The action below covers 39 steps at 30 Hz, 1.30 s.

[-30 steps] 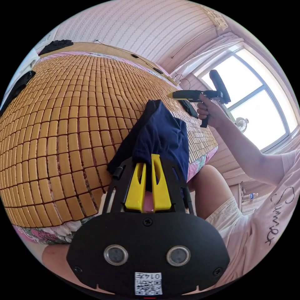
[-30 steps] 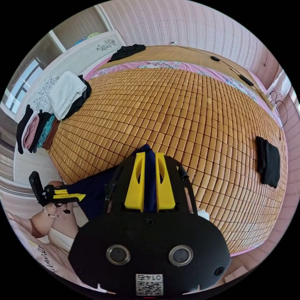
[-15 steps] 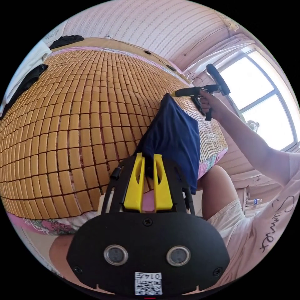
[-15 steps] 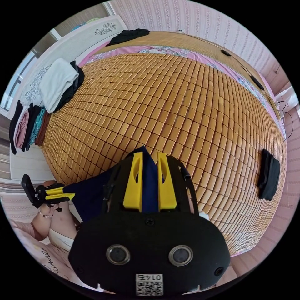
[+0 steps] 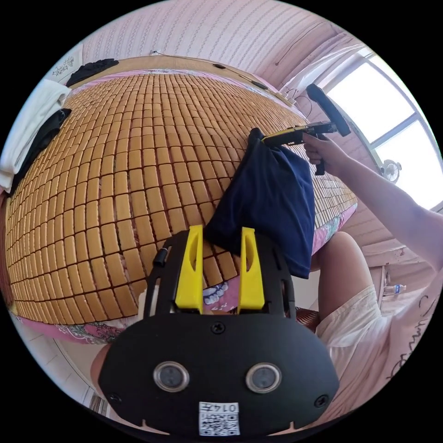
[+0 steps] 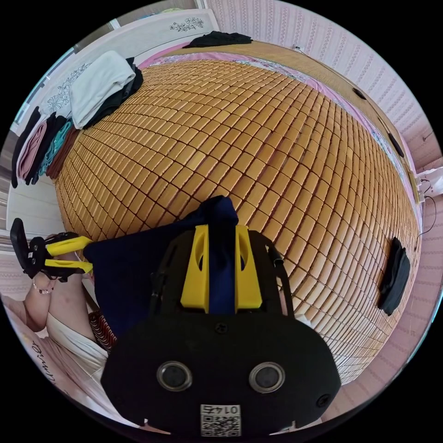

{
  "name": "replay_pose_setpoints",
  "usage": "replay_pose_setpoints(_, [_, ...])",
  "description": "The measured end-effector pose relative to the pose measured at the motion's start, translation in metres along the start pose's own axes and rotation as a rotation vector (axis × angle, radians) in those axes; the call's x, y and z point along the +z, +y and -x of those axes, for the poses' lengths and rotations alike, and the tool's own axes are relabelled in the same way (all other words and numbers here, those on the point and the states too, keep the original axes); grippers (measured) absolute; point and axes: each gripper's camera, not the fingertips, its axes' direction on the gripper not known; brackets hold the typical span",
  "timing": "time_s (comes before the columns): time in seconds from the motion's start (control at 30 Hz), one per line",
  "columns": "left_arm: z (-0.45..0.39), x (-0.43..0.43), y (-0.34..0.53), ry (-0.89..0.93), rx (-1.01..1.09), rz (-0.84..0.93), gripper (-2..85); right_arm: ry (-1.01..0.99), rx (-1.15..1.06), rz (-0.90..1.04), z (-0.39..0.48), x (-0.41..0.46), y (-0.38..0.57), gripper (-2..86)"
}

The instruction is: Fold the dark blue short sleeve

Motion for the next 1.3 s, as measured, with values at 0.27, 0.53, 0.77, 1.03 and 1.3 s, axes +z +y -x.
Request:
replay_pose_setpoints(0.27, [-0.041, -0.021, 0.014, -0.041, 0.144, -0.074, 0.8, -0.040, -0.015, -0.224, 0.001, -0.050, 0.043, 1.8])
replay_pose_setpoints(0.53, [-0.110, -0.099, 0.058, -0.078, 0.324, -0.246, -0.2, -0.197, -0.027, -0.479, -0.007, -0.125, 0.117, 0.9])
replay_pose_setpoints(0.77, [-0.150, -0.174, 0.078, -0.161, 0.367, -0.412, -0.2, -0.388, 0.093, -0.741, -0.018, -0.165, 0.173, 0.8])
replay_pose_setpoints(1.03, [-0.104, -0.254, 0.057, -0.320, 0.276, -0.532, 0.0, -0.421, -0.197, -0.778, 0.027, -0.234, 0.047, 1.1])
replay_pose_setpoints(1.3, [0.085, -0.362, -0.045, -0.587, -0.275, -0.479, 6.1, -0.374, -0.347, -0.562, 0.173, -0.268, -0.250, 5.4])
